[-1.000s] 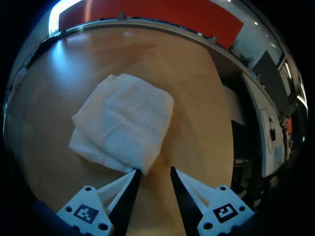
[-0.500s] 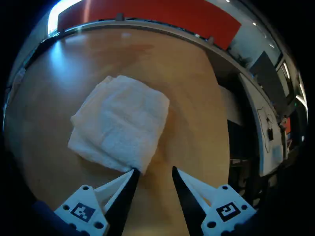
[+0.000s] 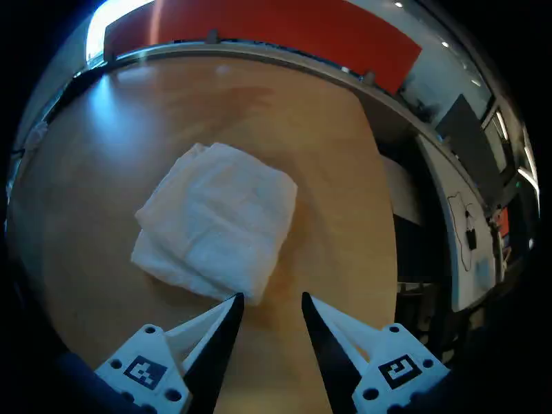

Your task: Fold towel

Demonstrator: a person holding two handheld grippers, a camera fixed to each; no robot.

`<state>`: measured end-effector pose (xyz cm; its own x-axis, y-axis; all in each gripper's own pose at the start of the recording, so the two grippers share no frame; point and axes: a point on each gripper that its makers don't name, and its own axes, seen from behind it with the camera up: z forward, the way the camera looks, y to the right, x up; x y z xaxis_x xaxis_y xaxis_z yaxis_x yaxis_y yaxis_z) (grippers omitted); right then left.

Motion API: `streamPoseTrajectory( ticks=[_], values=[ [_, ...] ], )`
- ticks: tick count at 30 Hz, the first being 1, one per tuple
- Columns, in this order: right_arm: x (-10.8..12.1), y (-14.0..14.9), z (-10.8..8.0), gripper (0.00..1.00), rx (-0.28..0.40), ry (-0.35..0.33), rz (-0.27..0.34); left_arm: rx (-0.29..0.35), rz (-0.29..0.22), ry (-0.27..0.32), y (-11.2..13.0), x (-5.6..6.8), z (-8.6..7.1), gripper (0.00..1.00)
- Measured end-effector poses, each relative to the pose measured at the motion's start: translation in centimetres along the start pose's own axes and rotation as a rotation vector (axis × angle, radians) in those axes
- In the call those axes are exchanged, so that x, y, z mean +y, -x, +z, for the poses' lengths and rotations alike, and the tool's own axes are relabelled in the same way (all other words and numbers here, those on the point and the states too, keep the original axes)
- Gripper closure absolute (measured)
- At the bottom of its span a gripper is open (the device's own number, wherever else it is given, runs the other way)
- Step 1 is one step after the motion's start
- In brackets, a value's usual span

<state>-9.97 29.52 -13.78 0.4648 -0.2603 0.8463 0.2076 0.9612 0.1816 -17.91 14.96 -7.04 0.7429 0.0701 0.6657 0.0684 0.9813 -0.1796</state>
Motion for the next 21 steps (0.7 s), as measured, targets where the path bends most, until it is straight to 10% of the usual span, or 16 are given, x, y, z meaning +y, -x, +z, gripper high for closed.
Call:
streamPoseTrajectory(
  ticks=[21],
  values=[
    [-7.5, -5.3, 0.7, 0.36, 0.090, -0.111, -0.045, 0.007, -0.023, -0.019, 0.5, -1.3, -0.9, 0.32]
  ],
)
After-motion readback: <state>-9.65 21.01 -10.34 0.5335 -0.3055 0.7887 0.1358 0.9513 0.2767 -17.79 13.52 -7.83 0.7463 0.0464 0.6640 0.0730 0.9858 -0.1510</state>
